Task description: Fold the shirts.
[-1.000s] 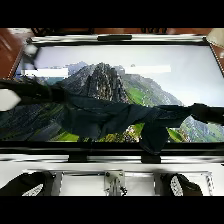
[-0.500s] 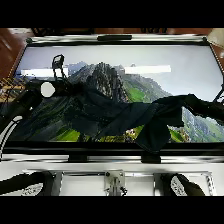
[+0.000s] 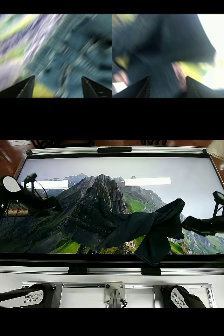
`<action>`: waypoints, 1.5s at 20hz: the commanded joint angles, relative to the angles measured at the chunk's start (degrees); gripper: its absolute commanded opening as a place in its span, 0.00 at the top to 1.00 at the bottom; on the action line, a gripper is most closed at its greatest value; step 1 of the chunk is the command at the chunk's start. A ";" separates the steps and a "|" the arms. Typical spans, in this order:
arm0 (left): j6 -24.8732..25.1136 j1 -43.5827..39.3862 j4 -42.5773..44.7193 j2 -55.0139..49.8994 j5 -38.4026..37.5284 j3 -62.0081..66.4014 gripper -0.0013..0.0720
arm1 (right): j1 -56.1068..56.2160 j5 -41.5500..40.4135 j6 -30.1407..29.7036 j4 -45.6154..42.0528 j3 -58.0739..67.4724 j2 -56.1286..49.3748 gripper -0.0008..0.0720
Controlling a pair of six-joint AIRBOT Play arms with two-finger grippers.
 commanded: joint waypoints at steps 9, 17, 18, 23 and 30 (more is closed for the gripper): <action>2.51 0.00 -9.25 -1.57 12.35 -22.47 0.03 | 0.07 8.13 0.98 4.37 -6.49 -0.07 0.23; 2.47 -1.27 -10.14 -2.47 18.71 -22.29 0.86 | 0.11 0.59 -7.08 17.97 -9.33 -3.61 0.05; 2.45 -1.25 -10.14 -2.32 18.69 -22.29 0.91 | 0.11 -1.68 -8.59 22.71 -9.33 -4.11 0.05; 3.23 -1.09 -9.88 1.46 18.71 -20.85 0.91 | 8.00 -12.83 -16.28 35.45 -9.31 -8.20 0.05; 3.58 -1.09 -9.90 4.37 18.56 -15.69 0.91 | 22.80 -24.33 -14.38 36.17 -8.63 -16.46 0.06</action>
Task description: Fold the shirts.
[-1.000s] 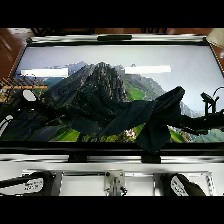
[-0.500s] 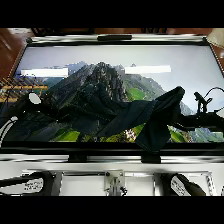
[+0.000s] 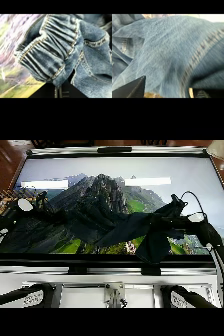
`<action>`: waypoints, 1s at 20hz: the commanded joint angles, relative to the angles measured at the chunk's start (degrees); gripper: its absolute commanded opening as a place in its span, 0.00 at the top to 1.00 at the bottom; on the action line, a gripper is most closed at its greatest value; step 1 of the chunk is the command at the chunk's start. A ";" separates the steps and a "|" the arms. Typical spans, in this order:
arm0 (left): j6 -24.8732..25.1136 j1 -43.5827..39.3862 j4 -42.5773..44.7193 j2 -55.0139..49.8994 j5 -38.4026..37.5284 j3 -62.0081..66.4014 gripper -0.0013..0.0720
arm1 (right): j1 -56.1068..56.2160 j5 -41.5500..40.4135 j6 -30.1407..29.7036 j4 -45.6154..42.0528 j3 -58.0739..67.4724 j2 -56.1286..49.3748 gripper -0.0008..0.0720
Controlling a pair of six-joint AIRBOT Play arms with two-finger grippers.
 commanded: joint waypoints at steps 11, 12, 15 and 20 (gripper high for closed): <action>7.26 0.37 3.76 8.44 0.31 35.12 0.91 | 4.24 8.15 -3.50 -10.08 34.58 5.33 0.86; 5.88 0.55 3.76 9.18 0.35 43.69 0.91 | 4.24 6.23 -3.48 -12.17 40.04 7.65 0.86; 0.57 0.70 3.65 11.08 1.09 68.98 0.91 | 4.24 -4.04 -3.43 -15.32 54.31 15.72 0.86; -2.75 0.66 -2.69 26.99 7.30 61.86 0.91 | 4.24 -8.35 -1.62 -15.28 60.94 27.04 0.86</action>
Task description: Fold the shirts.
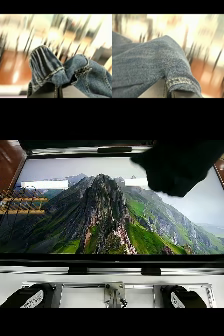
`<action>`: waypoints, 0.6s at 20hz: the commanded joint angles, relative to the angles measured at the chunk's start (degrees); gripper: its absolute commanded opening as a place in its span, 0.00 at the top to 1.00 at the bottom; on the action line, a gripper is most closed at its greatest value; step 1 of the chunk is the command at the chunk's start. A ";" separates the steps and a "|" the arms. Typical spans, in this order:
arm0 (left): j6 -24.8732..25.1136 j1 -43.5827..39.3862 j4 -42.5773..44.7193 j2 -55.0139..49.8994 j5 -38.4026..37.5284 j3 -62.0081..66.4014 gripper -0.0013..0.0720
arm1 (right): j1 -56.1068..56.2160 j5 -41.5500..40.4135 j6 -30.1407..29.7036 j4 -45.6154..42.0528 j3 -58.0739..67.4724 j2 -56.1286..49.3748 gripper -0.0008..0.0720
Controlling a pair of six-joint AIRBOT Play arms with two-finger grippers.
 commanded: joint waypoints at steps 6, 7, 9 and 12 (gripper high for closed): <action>-2.32 0.02 6.71 15.65 -14.21 -21.46 0.91 | 0.00 27.65 12.00 -17.42 4.13 4.63 0.86; -2.32 0.02 7.89 15.17 -19.17 -25.11 0.91 | 0.00 34.53 14.86 -21.20 2.43 2.95 0.86; -1.57 0.00 7.41 14.19 -26.86 -35.98 0.91 | 0.00 44.09 17.27 -26.51 -6.45 0.59 0.86; 4.28 0.26 8.02 12.87 -26.80 -56.48 0.91 | 0.00 37.16 9.99 -30.64 -25.92 0.35 0.86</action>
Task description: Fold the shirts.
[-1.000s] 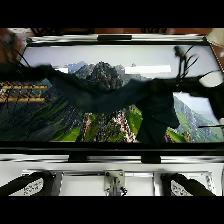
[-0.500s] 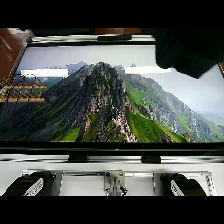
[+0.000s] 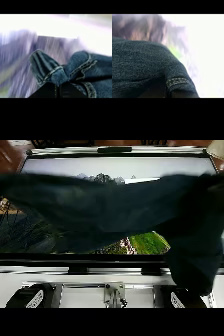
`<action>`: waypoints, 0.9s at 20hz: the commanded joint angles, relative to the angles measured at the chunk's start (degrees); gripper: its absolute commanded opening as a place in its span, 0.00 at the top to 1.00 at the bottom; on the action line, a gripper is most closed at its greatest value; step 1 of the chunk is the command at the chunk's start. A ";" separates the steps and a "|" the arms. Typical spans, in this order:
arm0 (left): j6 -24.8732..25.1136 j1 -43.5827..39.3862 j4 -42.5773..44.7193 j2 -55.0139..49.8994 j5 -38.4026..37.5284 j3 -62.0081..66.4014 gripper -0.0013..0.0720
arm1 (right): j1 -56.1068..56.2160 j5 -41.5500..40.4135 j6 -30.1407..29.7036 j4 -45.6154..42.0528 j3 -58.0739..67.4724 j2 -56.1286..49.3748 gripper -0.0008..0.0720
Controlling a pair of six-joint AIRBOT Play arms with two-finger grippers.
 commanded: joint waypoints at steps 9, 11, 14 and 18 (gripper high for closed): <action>4.15 0.74 -13.46 -27.82 15.41 -19.47 0.91 | 0.04 -43.06 -1.40 28.13 -32.09 -23.96 0.86; 8.00 0.74 -16.22 -32.09 16.06 -12.24 0.91 | 0.04 -47.76 -1.88 35.60 -32.09 -27.04 0.86; 15.30 1.22 -15.37 -31.43 7.65 0.15 0.91 | -0.44 -43.54 -13.79 38.18 -28.06 -23.37 0.86; 10.86 2.14 -7.56 -21.46 -4.13 13.00 0.91 | -0.81 -28.46 -11.91 28.44 -19.32 -7.15 0.86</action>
